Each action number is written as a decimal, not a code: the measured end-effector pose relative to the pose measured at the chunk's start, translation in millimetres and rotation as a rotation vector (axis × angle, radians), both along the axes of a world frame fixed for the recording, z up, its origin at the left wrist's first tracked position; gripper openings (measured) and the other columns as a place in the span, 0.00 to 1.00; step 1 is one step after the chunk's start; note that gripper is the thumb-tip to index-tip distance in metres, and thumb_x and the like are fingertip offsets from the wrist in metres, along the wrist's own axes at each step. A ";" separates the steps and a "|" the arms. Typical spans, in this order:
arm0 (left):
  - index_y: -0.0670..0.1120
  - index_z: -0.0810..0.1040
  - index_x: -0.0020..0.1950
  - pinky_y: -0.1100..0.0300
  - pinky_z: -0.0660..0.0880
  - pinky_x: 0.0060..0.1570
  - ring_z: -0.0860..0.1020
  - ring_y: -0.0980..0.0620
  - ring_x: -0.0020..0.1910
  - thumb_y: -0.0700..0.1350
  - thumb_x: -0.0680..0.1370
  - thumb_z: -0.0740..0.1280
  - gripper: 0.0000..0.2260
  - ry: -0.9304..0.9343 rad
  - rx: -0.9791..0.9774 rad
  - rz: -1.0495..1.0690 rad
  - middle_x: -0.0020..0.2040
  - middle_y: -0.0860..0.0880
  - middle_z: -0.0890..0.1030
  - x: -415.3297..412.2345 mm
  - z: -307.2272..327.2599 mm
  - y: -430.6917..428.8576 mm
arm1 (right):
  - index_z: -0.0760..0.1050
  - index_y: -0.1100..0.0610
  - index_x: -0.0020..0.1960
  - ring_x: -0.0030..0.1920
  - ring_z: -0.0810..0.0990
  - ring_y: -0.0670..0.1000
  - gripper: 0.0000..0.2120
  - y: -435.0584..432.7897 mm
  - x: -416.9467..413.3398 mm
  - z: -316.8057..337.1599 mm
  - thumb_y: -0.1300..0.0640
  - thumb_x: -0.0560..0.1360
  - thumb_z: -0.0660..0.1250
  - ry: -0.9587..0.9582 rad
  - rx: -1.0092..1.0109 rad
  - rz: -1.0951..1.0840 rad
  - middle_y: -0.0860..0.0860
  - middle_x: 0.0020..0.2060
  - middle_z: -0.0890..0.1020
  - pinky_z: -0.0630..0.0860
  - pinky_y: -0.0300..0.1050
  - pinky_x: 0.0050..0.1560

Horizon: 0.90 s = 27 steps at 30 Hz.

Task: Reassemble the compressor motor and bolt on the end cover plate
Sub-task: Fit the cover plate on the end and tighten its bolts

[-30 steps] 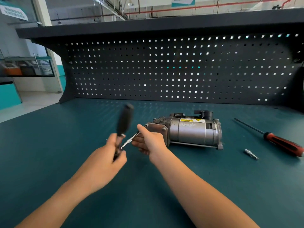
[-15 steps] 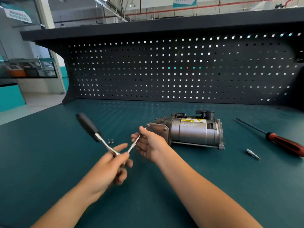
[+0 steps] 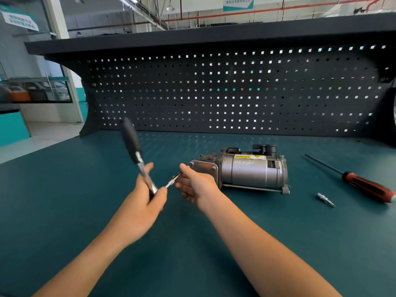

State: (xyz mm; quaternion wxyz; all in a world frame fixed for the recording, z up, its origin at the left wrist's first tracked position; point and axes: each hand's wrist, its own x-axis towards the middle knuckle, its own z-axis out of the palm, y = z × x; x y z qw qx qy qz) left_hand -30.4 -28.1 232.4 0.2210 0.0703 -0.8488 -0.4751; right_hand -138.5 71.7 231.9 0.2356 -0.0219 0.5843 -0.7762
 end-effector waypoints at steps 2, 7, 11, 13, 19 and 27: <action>0.59 0.49 0.71 0.65 0.63 0.24 0.71 0.56 0.23 0.51 0.77 0.59 0.26 0.039 -0.425 0.050 0.26 0.55 0.70 2.9 0.3 0.0 | 0.73 0.55 0.39 0.23 0.77 0.43 0.09 0.5 0.3 2.4 0.52 0.76 0.66 -0.014 -0.009 0.003 0.46 0.24 0.81 0.69 0.37 0.31; 0.63 0.43 0.72 0.60 0.72 0.39 0.77 0.53 0.42 0.53 0.78 0.54 0.27 0.053 -0.878 0.023 0.50 0.59 0.72 6.3 0.0 11.8 | 0.73 0.58 0.39 0.23 0.77 0.45 0.08 5.4 1.3 5.9 0.57 0.76 0.65 -0.028 -0.093 0.016 0.51 0.31 0.80 0.69 0.35 0.27; 0.61 0.44 0.74 0.58 0.74 0.43 0.78 0.52 0.45 0.56 0.79 0.51 0.26 -0.003 -1.053 0.060 0.59 0.58 0.72 4.5 -4.7 14.6 | 0.73 0.57 0.36 0.21 0.75 0.43 0.11 4.2 1.7 4.2 0.54 0.74 0.68 0.008 -0.014 -0.004 0.51 0.32 0.80 0.67 0.36 0.28; 0.61 0.47 0.74 0.58 0.74 0.44 0.79 0.53 0.46 0.58 0.78 0.52 0.26 0.030 -0.984 0.076 0.59 0.59 0.74 4.0 -8.5 14.2 | 0.72 0.58 0.34 0.24 0.74 0.45 0.13 2.3 1.9 3.7 0.55 0.75 0.68 0.004 -0.027 -0.023 0.53 0.33 0.78 0.66 0.33 0.25; 0.64 0.69 0.55 0.66 0.68 0.30 0.72 0.57 0.24 0.50 0.79 0.60 0.09 0.057 0.039 -0.036 0.40 0.54 0.82 4.6 -18.2 20.3 | 0.72 0.56 0.38 0.23 0.76 0.44 0.10 -1.2 -1.0 3.9 0.55 0.77 0.63 -0.077 -0.046 0.018 0.48 0.25 0.80 0.67 0.38 0.31; 0.45 0.72 0.44 0.71 0.61 0.15 0.62 0.60 0.16 0.51 0.79 0.60 0.11 -0.159 1.179 -0.132 0.30 0.49 0.78 8.4 2.7 16.3 | 0.72 0.55 0.47 0.26 0.79 0.42 0.08 -2.8 2.4 4.9 0.50 0.79 0.61 -0.095 -0.050 0.063 0.46 0.29 0.82 0.68 0.37 0.32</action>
